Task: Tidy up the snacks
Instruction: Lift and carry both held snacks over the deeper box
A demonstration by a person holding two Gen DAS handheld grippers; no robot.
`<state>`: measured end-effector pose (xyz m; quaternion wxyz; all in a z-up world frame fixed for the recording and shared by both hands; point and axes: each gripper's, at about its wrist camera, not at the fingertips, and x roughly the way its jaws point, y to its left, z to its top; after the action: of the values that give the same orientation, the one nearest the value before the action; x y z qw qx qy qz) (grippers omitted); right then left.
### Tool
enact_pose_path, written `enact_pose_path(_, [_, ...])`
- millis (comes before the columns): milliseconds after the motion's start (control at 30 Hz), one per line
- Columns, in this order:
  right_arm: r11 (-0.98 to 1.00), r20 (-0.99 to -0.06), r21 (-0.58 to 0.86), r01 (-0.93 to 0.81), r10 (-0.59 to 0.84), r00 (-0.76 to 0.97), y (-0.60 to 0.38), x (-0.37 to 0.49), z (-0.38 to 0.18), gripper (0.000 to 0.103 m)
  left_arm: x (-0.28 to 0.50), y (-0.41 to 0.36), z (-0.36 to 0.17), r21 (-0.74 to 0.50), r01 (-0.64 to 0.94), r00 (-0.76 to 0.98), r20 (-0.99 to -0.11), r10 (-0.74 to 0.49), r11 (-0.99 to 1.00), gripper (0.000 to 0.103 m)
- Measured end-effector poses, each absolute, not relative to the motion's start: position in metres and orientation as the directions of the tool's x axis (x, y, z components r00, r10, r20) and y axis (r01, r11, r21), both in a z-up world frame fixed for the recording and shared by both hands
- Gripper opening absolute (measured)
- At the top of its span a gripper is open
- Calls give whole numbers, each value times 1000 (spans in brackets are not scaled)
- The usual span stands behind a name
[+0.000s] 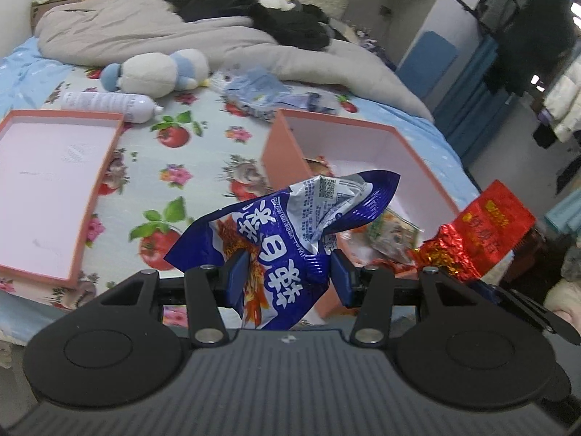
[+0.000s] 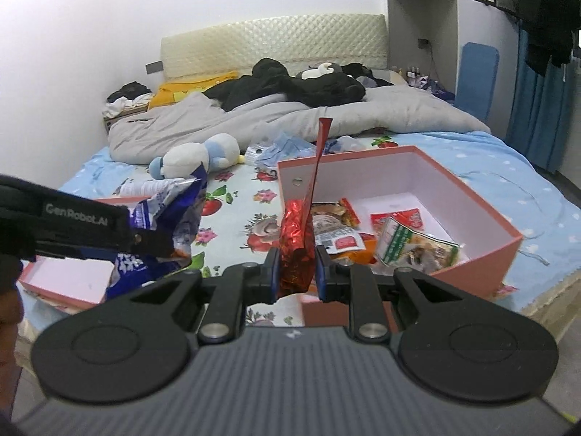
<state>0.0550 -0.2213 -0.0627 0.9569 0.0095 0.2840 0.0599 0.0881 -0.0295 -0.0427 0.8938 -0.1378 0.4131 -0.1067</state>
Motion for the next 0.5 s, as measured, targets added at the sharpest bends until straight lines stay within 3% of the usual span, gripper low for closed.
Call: enact_pose_path(500, [995,-587,95,-26,77,806,-270,59,-59,22,115,-99,-34,-374,210,563,-709,-425,903,55])
